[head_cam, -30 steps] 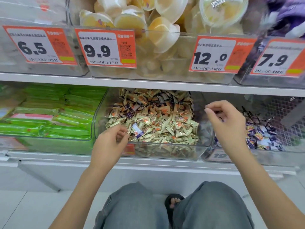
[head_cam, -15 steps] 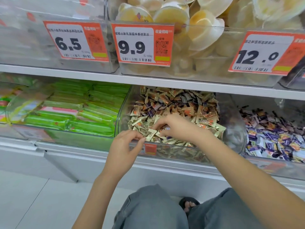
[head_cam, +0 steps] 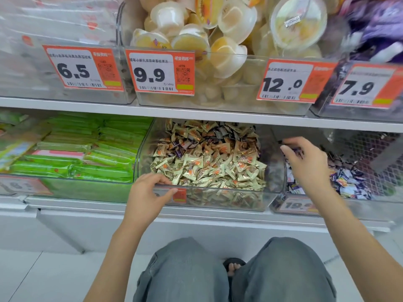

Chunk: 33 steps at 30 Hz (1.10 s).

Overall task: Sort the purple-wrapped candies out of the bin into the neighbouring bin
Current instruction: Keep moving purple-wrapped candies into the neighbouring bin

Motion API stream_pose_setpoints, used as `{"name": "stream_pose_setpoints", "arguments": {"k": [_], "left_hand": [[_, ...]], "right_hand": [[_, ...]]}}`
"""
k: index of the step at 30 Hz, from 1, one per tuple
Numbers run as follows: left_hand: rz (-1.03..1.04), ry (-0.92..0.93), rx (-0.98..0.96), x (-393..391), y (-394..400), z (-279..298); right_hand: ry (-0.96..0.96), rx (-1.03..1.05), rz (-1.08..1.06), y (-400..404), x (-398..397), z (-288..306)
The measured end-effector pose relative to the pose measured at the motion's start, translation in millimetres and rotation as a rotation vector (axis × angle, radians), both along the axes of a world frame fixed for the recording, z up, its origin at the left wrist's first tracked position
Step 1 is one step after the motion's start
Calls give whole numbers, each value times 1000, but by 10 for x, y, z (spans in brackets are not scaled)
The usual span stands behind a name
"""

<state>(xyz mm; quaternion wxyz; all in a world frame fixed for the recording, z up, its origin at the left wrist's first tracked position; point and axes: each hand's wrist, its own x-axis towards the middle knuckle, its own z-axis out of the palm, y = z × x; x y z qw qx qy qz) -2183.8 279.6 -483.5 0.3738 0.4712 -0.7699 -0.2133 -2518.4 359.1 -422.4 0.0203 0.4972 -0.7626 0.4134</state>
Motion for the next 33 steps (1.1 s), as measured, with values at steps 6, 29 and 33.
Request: {"name": "stream_pose_setpoints", "arguments": {"k": [6,29,33], "left_hand": [[19,5,-11,-18,8,-8],[-37,50,-64,26,-65,-95],[-25,34,-51,21,-50,-71]], "right_hand": [[200,85,402,-413,871,7],[-137,347,606,-2015,1408,-470],[-549,307,530,-1785,1274,-310]]}}
